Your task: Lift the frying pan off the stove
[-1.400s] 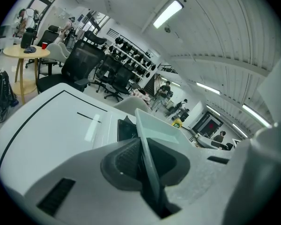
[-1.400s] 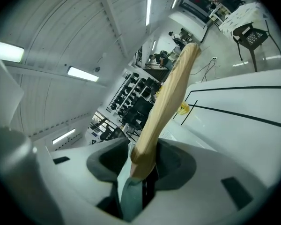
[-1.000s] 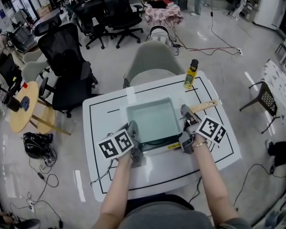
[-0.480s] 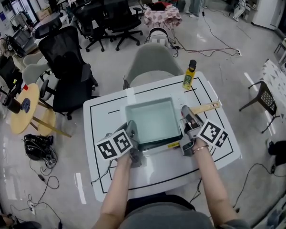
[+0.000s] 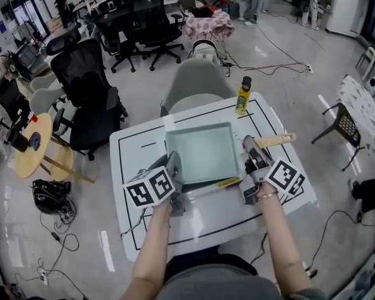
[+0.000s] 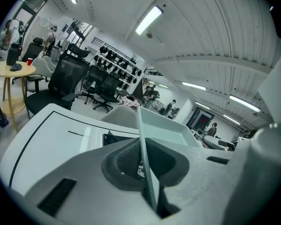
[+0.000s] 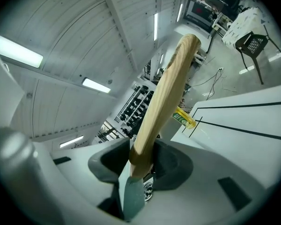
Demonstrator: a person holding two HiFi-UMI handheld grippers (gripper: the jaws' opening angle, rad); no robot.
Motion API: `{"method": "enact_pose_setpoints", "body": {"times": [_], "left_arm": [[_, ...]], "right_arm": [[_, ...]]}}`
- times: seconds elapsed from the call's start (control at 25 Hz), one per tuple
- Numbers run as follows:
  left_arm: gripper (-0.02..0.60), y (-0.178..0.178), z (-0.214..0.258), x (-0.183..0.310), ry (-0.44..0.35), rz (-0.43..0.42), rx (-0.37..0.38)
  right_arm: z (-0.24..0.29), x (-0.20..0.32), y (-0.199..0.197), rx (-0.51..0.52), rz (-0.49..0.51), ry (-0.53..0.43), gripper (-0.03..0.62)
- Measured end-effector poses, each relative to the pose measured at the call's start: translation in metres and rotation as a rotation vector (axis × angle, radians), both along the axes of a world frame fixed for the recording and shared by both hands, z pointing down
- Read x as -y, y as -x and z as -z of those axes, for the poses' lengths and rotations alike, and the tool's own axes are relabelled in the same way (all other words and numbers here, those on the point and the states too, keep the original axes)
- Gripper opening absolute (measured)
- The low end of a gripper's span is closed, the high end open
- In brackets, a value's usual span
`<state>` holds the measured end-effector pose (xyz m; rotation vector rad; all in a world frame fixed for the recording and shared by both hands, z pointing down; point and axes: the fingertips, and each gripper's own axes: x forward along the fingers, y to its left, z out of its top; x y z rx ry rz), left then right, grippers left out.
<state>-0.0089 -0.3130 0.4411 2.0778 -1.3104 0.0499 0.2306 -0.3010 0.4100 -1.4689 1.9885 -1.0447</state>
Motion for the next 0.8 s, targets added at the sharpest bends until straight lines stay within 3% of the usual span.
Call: {"method": "enact_pose_setpoints", "body": {"times": [0.8], "left_arm": [[0.02, -0.05, 0.052, -0.031, -0.112, -0.137, -0.028]], "right_arm": [[0.063, -0.069, -0.04, -0.029, -0.105, -0.149, 0.143]]}}
